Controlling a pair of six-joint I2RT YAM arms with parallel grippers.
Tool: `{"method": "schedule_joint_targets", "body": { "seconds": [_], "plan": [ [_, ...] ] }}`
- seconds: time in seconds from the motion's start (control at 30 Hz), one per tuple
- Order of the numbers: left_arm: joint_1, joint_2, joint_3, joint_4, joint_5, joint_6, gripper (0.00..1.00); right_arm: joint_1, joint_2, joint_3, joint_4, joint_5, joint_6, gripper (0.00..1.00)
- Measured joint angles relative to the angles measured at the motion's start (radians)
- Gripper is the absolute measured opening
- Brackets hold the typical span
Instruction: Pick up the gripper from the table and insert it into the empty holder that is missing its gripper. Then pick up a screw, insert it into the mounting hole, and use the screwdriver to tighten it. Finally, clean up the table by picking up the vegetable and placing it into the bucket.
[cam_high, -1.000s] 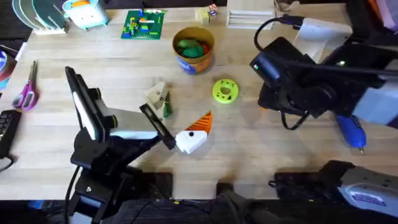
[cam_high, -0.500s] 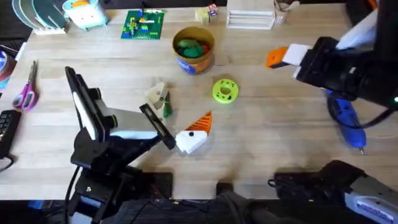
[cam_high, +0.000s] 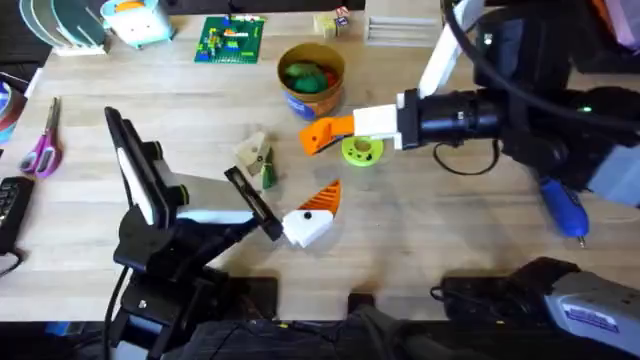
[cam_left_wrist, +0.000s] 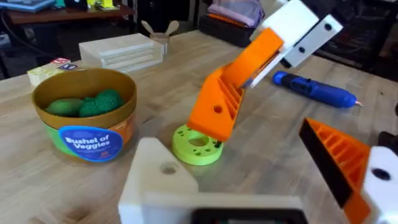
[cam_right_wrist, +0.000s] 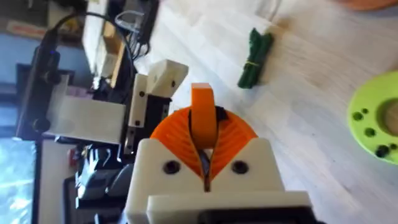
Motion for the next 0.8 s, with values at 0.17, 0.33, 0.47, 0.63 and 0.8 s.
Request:
{"method": "schedule_joint_targets", "body": {
  "seconds": [0.17, 0.33, 0.47, 0.63, 0.8],
  "plan": [
    [0.0, 0.0, 0.0, 0.0, 0.0, 0.0, 0.993, 0.0, 0.158, 0.0, 0.16, -0.208, 0.045, 0.01],
    [0.0, 0.0, 0.0, 0.0, 0.0, 0.0, 0.993, 0.0, 0.244, 0.0, 0.267, -0.308, 0.12, 0.01],
    [0.0, 0.0, 0.0, 0.0, 0.0, 0.0, 0.993, 0.0, 0.277, 0.0, 0.329, -0.347, 0.189, 0.01],
    [0.0, 0.0, 0.0, 0.0, 0.0, 0.0, 0.993, 0.0, 0.316, 0.0, 0.401, -0.389, 0.265, 0.01],
    [0.0, 0.0, 0.0, 0.0, 0.0, 0.0, 0.993, 0.01, 0.357, 0.0, 0.418, -0.406, 0.308, 0.01]
  ]
}}
